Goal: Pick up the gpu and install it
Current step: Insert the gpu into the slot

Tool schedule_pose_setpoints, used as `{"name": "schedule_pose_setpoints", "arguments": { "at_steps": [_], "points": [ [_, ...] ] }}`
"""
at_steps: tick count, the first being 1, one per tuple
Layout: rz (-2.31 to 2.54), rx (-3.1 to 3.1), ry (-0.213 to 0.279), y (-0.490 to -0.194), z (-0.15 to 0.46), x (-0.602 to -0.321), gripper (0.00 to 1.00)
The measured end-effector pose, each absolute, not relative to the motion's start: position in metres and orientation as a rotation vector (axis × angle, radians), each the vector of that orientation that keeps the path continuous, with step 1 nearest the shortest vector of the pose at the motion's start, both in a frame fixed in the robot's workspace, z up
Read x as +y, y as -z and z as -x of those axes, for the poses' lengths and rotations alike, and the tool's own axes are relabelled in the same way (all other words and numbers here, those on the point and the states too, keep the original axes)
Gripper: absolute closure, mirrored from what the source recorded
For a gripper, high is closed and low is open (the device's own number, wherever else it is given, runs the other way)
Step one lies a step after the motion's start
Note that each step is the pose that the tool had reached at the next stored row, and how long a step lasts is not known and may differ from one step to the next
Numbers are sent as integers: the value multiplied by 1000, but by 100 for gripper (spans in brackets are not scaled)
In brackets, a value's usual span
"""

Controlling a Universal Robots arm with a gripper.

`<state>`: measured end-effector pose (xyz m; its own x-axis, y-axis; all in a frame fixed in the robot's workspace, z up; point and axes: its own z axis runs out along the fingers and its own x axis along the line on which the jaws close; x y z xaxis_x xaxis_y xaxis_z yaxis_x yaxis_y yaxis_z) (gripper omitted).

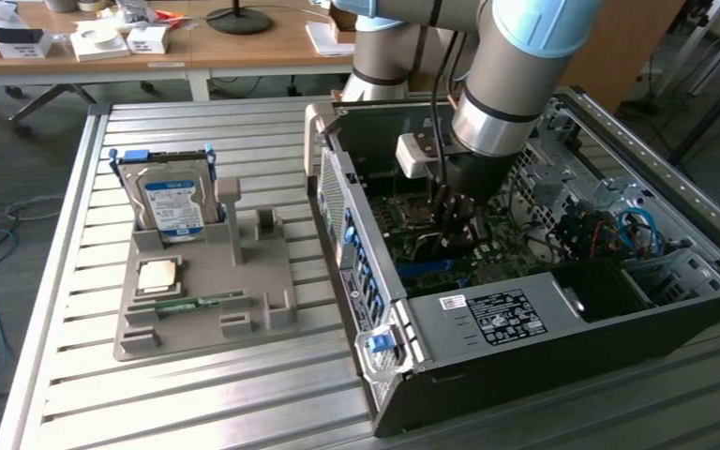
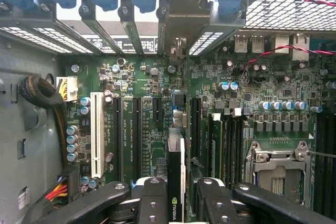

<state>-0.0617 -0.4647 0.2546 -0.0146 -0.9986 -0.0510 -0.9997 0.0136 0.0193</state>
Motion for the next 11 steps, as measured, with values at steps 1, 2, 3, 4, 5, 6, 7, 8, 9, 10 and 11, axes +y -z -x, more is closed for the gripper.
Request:
{"name": "schedule_pose_setpoints", "arguments": {
  "at_steps": [1, 2, 3, 4, 5, 6, 7, 8, 9, 10, 11],
  "points": [
    [2189, 2220, -77, -255, 62, -465, 73],
    [2188, 2221, -77, -255, 62, -465, 73],
    [2188, 2221, -77, -255, 62, -465, 73],
    [2188, 2222, -77, -255, 62, -465, 73],
    [2187, 2223, -77, -254, 62, -465, 73],
    [2186, 2224, -76, -254, 62, -465, 73],
    [2186, 2224, -76, -254, 62, -465, 73],
    [2185, 2225, -75, -254, 62, -465, 73],
    [2185, 2226, -74, -254, 62, -465, 73],
    [2185, 2227, -73, -254, 62, -465, 73],
    [2185, 2228, -72, -254, 62, -465, 73]
  ]
}}
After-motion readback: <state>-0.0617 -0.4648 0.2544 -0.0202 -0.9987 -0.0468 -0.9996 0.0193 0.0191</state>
